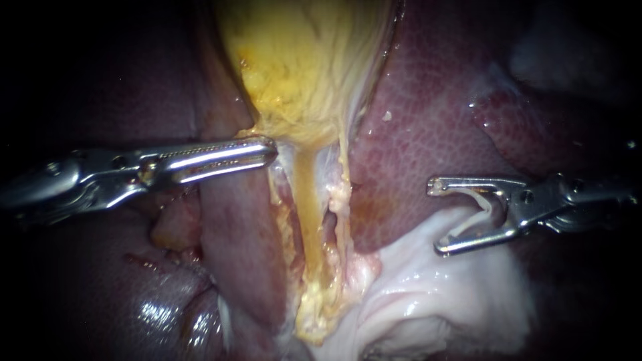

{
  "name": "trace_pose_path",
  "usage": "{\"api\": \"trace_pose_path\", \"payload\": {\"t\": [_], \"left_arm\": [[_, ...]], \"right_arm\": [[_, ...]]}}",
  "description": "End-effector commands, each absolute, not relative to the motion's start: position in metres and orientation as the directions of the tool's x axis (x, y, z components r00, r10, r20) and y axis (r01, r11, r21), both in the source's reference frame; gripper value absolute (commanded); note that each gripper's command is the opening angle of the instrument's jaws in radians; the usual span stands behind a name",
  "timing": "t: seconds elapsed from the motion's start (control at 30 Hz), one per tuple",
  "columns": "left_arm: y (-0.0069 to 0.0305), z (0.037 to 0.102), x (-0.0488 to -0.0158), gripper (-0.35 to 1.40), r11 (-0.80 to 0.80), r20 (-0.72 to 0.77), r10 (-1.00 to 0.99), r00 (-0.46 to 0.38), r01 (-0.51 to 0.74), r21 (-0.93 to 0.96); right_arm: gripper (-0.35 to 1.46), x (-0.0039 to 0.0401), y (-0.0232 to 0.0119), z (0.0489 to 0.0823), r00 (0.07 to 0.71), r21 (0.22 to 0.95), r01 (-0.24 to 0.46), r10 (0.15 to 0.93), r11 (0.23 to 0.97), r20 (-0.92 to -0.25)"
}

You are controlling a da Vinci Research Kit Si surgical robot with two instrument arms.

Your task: Grabbing gallbladder

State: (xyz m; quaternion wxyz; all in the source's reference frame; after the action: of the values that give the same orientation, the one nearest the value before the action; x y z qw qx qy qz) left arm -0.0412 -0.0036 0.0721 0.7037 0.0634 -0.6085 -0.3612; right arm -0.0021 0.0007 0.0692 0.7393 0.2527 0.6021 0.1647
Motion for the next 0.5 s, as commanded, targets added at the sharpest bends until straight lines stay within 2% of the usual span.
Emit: {"api": "trace_pose_path", "payload": {"t": [0.03, 0.13, 0.17, 0.27, 0.4, 0.5], "left_arm": [[-0.0037, 0.0719, -0.0411, -0.35, 0.731, 0.811, -0.586, -0.001, 0.432, 0.529], [-0.004, 0.071, -0.0409, -0.35, 0.733, 0.81, -0.587, -0.001, 0.425, 0.532], [-0.0042, 0.0706, -0.0407, -0.27, 0.734, 0.809, -0.587, -0.001, 0.421, 0.533], [-0.0046, 0.0696, -0.04, -0.16, 0.735, 0.809, -0.588, -0.001, 0.415, 0.536], [-0.0051, 0.0689, -0.0385, 0.1, 0.738, 0.809, -0.588, -0.006, 0.407, 0.539], [-0.005, 0.0688, -0.0375, 0.15, 0.739, 0.809, -0.588, -0.009, 0.402, 0.541]], "right_arm": [[0.6, -0.0021, 0.0007, 0.0692, 0.221, 0.572, 0.061, 0.548, 0.818, -0.807], [0.6, -0.0021, 0.0007, 0.0692, 0.221, 0.572, 0.061, 0.548, 0.818, -0.807], [0.6, -0.0021, 0.0007, 0.0692, 0.221, 0.572, 0.061, 0.548, 0.818, -0.807], [0.6, -0.0021, 0.0007, 0.0692, 0.221, 0.572, 0.06, 0.548, 0.818, -0.807], [0.6, -0.0021, 0.0007, 0.0693, 0.221, 0.572, 0.06, 0.548, 0.818, -0.807], [0.6, -0.0021, 0.0007, 0.0693, 0.221, 0.572, 0.06, 0.548, 0.818, -0.807]]}}
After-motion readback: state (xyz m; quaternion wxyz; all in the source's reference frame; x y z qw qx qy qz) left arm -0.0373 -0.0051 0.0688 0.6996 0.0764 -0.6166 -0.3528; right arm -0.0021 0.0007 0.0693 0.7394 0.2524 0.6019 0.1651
